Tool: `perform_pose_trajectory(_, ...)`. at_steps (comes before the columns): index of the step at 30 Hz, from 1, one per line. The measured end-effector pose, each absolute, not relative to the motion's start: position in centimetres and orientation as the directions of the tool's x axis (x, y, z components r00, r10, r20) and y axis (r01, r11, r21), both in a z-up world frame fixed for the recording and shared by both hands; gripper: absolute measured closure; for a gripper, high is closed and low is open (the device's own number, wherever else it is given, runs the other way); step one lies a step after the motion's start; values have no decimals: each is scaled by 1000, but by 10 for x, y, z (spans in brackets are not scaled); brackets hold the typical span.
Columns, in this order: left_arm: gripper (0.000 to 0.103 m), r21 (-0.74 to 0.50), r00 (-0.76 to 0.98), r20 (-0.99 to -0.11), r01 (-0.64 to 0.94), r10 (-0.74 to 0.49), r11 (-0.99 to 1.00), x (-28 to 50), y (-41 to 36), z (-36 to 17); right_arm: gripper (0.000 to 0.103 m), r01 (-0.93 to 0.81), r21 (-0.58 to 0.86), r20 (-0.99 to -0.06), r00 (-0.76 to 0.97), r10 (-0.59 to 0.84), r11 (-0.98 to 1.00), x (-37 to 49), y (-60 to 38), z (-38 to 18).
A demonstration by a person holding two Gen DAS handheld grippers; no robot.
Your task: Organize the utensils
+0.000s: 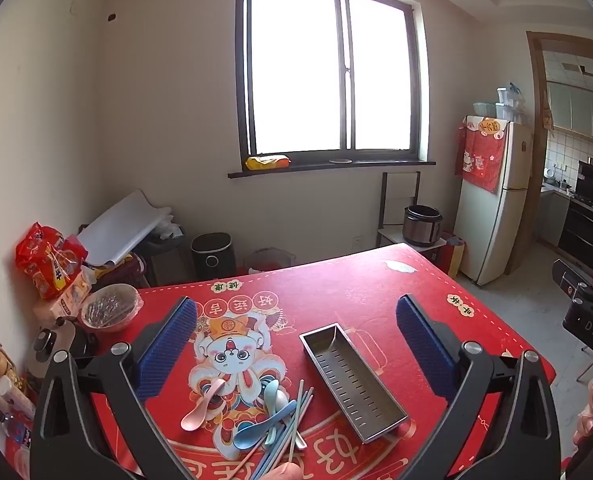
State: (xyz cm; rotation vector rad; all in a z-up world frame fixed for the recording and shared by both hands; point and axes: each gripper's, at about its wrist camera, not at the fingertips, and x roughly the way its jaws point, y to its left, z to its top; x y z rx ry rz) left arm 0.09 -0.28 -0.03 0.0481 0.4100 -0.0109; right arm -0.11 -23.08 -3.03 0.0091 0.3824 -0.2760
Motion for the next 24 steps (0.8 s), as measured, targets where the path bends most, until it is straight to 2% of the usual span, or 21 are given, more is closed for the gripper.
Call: perform_pose_trajectory(24, 5, 49, 918, -396, 19, 2, 999, -2, 1, 1, 11, 269, -30, -361, 895, -262, 963, -2, -230, -25)
